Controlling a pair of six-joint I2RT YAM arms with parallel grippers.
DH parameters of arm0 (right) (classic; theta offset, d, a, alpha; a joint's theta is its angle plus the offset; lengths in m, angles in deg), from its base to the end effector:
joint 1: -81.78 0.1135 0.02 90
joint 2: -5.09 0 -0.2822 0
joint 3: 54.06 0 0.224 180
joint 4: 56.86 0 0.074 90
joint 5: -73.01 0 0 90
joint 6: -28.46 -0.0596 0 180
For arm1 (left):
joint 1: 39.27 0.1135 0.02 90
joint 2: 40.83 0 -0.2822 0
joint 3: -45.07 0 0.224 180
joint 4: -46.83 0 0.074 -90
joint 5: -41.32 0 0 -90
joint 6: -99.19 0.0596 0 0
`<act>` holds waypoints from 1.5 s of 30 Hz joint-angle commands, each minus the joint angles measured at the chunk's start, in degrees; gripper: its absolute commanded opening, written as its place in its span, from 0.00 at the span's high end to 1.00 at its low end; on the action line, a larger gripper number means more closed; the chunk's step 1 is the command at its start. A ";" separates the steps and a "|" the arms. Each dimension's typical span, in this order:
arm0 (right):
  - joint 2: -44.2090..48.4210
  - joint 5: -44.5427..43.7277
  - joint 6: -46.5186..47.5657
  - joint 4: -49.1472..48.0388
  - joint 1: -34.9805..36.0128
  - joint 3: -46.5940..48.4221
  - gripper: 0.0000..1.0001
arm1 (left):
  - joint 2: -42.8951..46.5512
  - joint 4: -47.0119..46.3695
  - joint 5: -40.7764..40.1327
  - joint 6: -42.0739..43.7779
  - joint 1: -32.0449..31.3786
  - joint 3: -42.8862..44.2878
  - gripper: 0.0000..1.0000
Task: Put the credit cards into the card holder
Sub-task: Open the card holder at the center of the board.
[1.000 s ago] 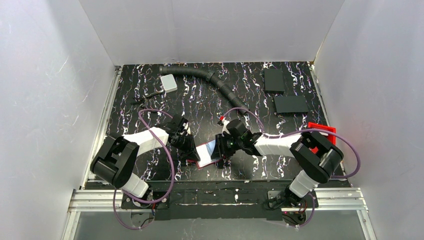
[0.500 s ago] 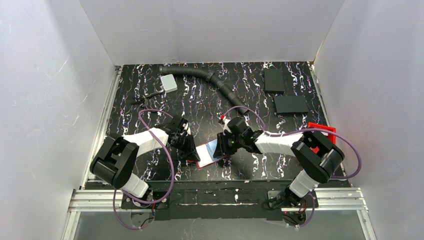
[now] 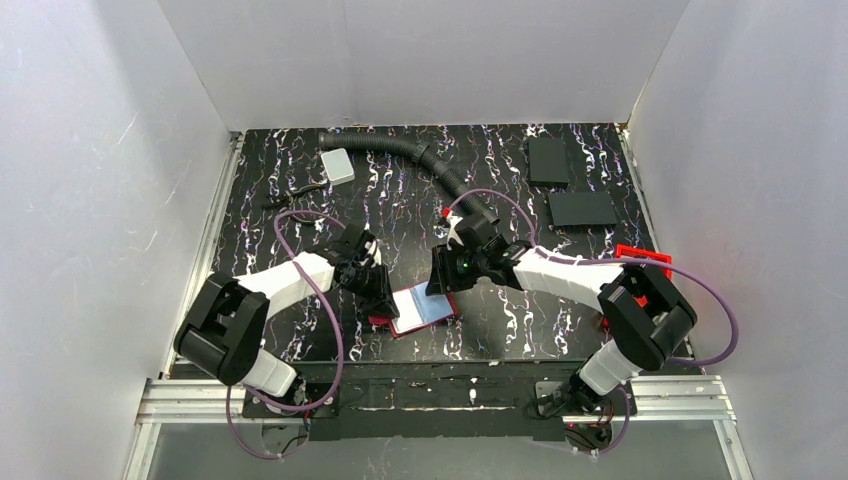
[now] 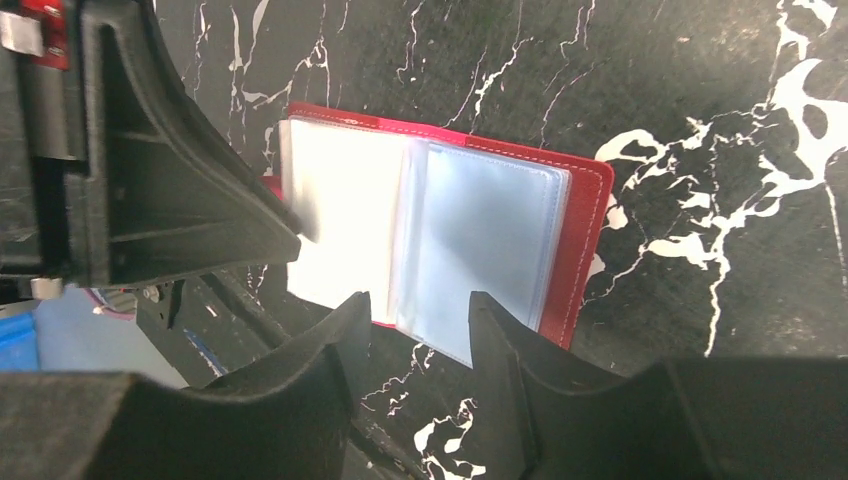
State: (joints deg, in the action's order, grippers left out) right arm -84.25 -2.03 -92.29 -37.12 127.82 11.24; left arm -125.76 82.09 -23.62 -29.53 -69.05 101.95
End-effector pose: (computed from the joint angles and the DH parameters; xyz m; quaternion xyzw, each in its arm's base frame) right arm 0.2085 0.2384 0.2134 -0.1720 0.8970 0.3355 0.2306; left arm 0.2047 -0.1462 0.1749 -0.0241 0.9508 -0.3013 0.0674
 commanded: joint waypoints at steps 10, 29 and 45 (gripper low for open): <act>-3.28 4.68 -2.67 -2.27 0.38 2.47 0.69 | 1.93 2.07 6.54 1.07 0.16 9.47 0.84; -16.75 8.87 -13.06 -31.96 3.75 -11.19 0.97 | -4.54 -6.68 8.08 -4.25 0.16 6.82 0.88; -4.00 4.68 -7.38 -17.80 2.53 -9.10 0.75 | -7.61 -6.03 0.72 -0.31 0.51 -0.81 0.92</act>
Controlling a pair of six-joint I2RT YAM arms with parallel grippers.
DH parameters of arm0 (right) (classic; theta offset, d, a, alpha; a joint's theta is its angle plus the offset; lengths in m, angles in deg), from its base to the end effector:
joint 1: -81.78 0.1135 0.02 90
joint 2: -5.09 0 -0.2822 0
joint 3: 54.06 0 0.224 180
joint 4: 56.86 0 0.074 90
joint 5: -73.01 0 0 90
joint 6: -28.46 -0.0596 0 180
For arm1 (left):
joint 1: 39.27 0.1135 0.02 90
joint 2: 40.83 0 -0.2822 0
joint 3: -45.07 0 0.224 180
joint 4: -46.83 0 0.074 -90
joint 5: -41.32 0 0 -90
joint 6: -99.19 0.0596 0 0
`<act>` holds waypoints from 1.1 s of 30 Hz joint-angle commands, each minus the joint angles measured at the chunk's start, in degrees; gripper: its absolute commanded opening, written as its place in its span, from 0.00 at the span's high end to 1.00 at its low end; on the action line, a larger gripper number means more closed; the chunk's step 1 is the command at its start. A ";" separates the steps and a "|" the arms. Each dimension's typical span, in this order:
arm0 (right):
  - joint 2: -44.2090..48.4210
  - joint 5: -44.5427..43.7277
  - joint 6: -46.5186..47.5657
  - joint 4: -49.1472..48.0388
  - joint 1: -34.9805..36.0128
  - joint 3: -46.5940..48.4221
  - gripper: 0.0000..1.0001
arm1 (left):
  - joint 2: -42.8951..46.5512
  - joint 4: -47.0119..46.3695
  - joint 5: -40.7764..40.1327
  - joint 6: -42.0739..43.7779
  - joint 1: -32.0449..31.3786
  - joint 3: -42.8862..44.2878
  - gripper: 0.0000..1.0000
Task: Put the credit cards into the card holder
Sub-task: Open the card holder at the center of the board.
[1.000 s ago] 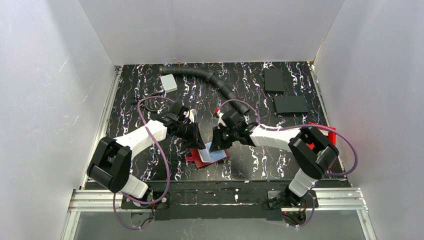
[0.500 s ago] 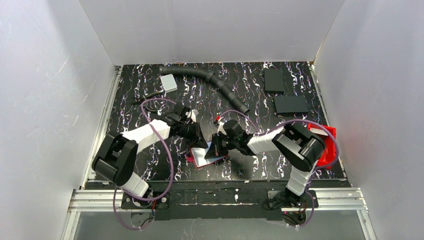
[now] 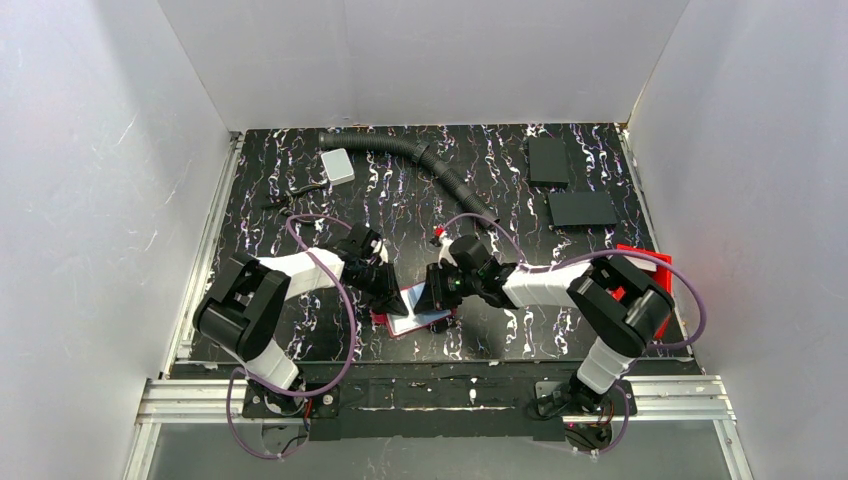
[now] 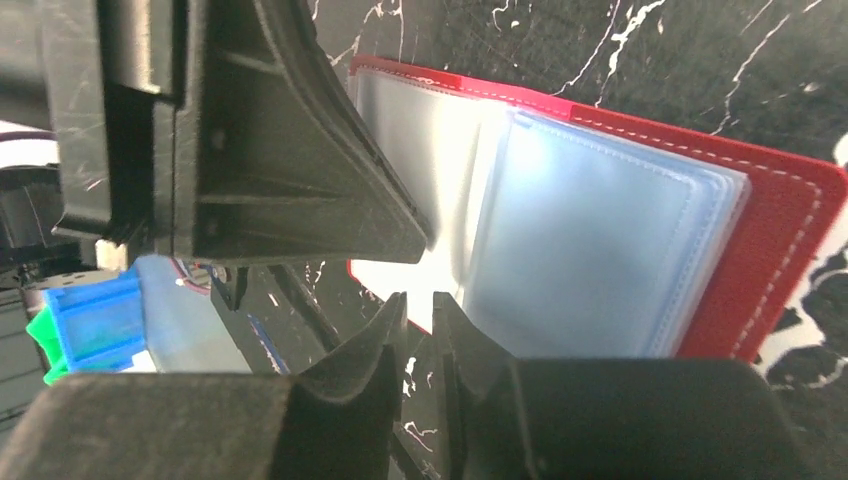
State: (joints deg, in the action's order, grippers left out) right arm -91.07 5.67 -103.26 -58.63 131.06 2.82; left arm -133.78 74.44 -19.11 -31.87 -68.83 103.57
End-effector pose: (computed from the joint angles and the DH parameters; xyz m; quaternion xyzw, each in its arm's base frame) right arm 0.1953 0.2621 0.1737 -0.1447 0.8718 0.4328 0.1782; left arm 0.2275 -0.1628 0.1574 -0.0327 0.9397 -0.3370 0.0473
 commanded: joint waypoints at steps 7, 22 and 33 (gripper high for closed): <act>-0.89 -1.61 2.92 0.73 -1.99 -4.78 0.76 | -0.41 2.22 -3.62 2.78 0.29 -2.32 0.91; 9.08 -8.64 9.25 22.33 -2.55 10.29 0.62 | 5.60 7.24 2.04 3.02 0.29 6.66 0.74; 11.38 -16.92 15.66 36.09 -6.98 16.15 0.56 | 5.85 7.53 4.43 2.75 0.29 9.13 0.71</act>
State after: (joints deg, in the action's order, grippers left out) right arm -82.41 -6.38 -91.06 -29.67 125.59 14.73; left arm -129.97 80.43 -16.73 -29.42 -68.63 110.91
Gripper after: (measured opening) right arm 0.432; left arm 0.288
